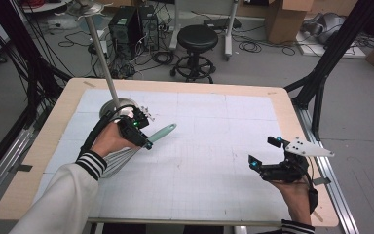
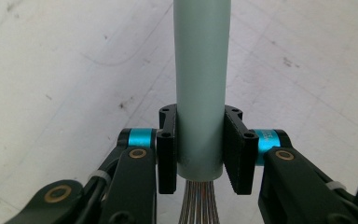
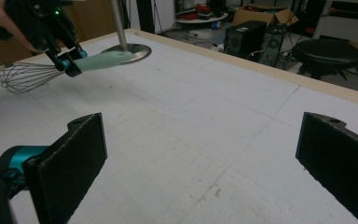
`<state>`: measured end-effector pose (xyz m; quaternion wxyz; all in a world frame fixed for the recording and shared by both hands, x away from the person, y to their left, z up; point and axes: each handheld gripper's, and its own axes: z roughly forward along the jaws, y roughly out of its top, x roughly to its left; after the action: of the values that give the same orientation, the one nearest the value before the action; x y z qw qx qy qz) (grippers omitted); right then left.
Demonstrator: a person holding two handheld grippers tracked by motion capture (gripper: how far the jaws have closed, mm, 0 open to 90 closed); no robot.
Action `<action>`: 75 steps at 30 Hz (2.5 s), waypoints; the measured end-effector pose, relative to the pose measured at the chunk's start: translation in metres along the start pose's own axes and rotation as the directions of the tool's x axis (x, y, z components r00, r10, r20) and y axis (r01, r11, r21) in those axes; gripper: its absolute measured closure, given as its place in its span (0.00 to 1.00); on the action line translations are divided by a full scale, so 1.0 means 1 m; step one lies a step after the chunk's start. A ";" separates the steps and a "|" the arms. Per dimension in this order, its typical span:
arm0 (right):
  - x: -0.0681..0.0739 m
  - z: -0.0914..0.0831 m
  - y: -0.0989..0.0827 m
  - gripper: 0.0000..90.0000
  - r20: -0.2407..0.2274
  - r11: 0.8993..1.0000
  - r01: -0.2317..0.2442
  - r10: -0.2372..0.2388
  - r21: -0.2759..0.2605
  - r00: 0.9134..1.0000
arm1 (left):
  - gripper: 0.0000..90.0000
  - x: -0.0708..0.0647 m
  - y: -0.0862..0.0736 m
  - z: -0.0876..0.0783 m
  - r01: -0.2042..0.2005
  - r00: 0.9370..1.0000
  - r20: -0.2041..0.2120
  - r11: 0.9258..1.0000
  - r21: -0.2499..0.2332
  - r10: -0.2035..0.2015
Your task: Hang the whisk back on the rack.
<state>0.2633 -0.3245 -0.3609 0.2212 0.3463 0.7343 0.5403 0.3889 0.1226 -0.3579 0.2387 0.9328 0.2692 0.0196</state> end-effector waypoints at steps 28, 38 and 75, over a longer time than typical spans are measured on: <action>0.002 0.001 0.001 0.01 -0.007 1.000 0.005 -0.005 0.005 1.000 | 0.77 -0.005 -0.010 -0.068 -0.082 0.995 0.041 0.967 -0.242 0.094; 0.002 0.001 0.001 0.01 -0.007 1.000 0.004 -0.004 0.005 1.000 | 0.77 0.004 -0.021 -0.090 -0.068 0.996 0.026 0.949 -0.309 0.080; 0.001 0.002 0.000 0.01 -0.006 1.000 0.003 -0.003 0.011 1.000 | 0.77 0.039 -0.047 -0.164 -0.049 0.999 -0.040 0.881 -0.470 0.034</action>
<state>0.2639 -0.3231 -0.3614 0.2178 0.3450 0.7384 0.5369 0.3716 0.2484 -0.2376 0.4532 0.8522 0.2400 0.1038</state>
